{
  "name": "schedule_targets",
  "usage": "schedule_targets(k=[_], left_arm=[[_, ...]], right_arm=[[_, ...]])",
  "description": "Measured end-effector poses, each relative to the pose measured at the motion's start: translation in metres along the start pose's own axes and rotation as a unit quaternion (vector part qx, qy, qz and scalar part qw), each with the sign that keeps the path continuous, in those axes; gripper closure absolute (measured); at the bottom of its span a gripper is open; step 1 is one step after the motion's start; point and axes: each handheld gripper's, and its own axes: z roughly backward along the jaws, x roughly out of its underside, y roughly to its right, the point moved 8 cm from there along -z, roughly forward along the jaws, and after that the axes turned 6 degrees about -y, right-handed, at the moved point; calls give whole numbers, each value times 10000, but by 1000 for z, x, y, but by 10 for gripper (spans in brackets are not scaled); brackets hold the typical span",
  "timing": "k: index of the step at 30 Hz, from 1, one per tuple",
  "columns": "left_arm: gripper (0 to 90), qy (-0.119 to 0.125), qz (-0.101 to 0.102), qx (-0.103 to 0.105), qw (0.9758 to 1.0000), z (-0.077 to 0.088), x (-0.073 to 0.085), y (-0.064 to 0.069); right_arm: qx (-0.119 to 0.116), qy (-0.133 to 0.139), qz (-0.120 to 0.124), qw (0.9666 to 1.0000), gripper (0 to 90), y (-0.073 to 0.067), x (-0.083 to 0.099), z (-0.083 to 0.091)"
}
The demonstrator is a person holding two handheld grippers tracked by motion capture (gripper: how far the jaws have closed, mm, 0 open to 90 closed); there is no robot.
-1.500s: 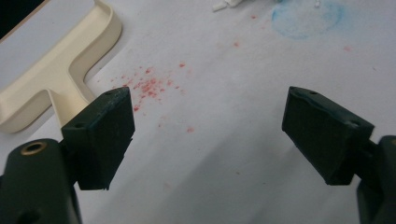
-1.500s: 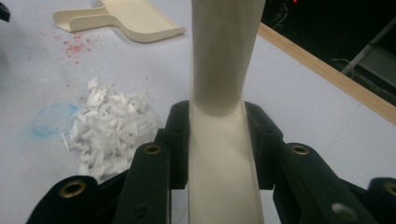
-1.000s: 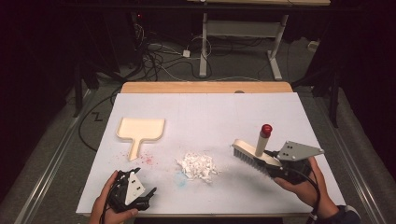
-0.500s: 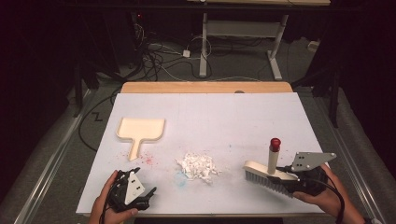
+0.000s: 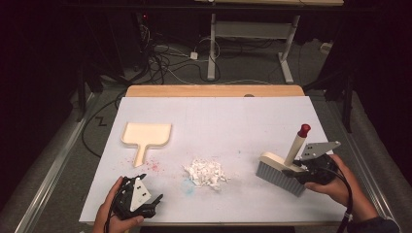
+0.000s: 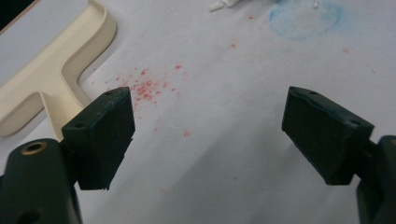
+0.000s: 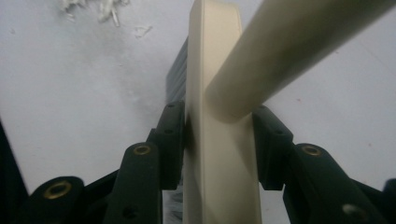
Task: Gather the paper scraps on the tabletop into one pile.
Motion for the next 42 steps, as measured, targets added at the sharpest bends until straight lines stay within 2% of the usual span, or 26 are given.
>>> schedule_targets(k=[3,8,9,13,16,17,19,20,23,26,29,35,37,39,41,42], left_arm=[[161,8,-25,15,10000,0,-1,2],[160,-34,-63,32,10000,-1,0,3],[161,-49,-58,31,10000,-1,0,3],[161,-49,-52,60,10000,-1,1,4],[162,-48,-65,62,9999,-1,0,5],[162,-48,-64,60,10000,-1,0,5],[161,-47,-59,55,10000,-1,0,5],[161,-29,-47,60,10000,-1,0,5],[161,-26,-30,54,10000,0,1,4],[161,-27,-32,50,10000,0,1,4],[162,-24,-51,57,10000,0,0,5],[162,-36,-72,78,9999,-1,0,5],[161,-20,-70,79,9999,-1,-1,5],[162,-16,-70,80,9999,-1,-1,5],[161,-17,-84,79,9999,-1,-1,6],[161,-8,-81,74,9999,-1,-1,6]], right_arm=[[-2,-122,87,9999,585,11,-4,-6],[64,-257,97,9996,536,28,-14,-13],[100,-378,129,9992,517,33,-17,-18],[109,-517,178,9984,497,40,-24,-24],[172,-471,254,9984,472,44,-33,-31],[266,-538,313,9977,453,47,-35,-35],[647,-593,245,9958,413,54,-38,-39],[813,-457,117,9956,392,59,-41,-40],[1079,-245,-121,9938,386,66,-44,-36],[1145,17,-282,9930,373,69,-45,-31],[1157,402,-487,9913,365,70,-48,-24],[1263,1034,-825,9831,316,68,-55,-14],[1371,1252,-891,9786,312,65,-58,-10],[1410,1416,-904,9757,297,60,-61,-6],[1498,1615,-904,9712,285,55,-65,-1],[1466,1759,-902,9693,275,51,-67,3]])
